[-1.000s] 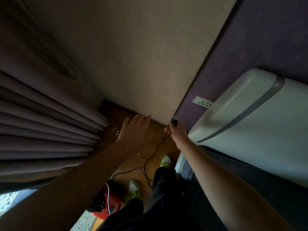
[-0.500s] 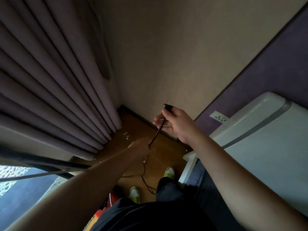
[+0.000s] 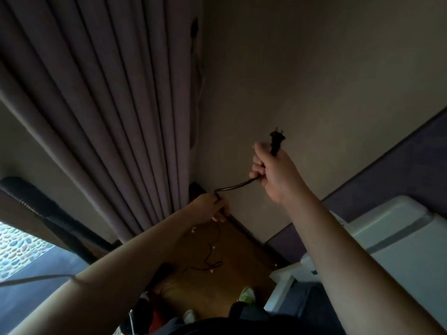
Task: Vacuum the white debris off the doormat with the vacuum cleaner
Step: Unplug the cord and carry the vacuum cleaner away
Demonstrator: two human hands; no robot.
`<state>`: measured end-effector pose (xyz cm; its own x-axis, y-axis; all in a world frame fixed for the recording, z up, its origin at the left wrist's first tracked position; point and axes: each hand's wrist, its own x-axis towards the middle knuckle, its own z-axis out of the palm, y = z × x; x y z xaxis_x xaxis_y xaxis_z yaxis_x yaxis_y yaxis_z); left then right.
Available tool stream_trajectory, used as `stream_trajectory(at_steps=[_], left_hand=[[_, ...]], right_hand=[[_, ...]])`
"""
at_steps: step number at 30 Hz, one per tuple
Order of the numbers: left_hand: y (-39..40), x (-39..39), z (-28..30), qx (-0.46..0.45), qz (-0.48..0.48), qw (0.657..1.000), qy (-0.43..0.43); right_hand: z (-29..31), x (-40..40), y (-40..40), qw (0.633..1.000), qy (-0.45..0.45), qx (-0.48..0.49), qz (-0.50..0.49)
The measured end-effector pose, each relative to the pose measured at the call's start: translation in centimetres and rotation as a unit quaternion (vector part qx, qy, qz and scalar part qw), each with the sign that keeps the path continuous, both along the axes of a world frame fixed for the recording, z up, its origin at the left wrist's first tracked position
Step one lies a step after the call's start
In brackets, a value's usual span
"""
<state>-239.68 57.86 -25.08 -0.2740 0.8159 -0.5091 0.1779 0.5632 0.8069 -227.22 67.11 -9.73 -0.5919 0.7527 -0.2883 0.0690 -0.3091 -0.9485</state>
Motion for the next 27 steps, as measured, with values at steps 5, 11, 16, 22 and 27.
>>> stream_trajectory(at_steps=[5, 11, 16, 22, 27], left_hand=[[-1.2, -3.1, 4.1, 0.086, 0.098, 0.991, 0.036], [-0.4, -5.4, 8.9, 0.201, 0.203, 0.955, 0.073], [1.1, -5.4, 12.9, 0.251, 0.251, 0.933, 0.062], [1.3, -3.9, 15.6, 0.261, 0.212, 0.942, 0.014], [-0.2, -3.0, 17.5, 0.293, 0.194, 0.936, 0.018]], right_hand=[[-0.5, -0.2, 0.0, 0.997, -0.027, -0.043, -0.052], [-2.5, -0.9, -0.7, 0.986, -0.042, -0.158, 0.011], [-3.6, -3.2, -0.8, 0.985, -0.035, -0.169, 0.029], [-5.1, -5.2, -1.7, 0.980, -0.009, -0.177, 0.095], [-6.8, -6.1, -2.3, 0.971, 0.009, -0.161, 0.177]])
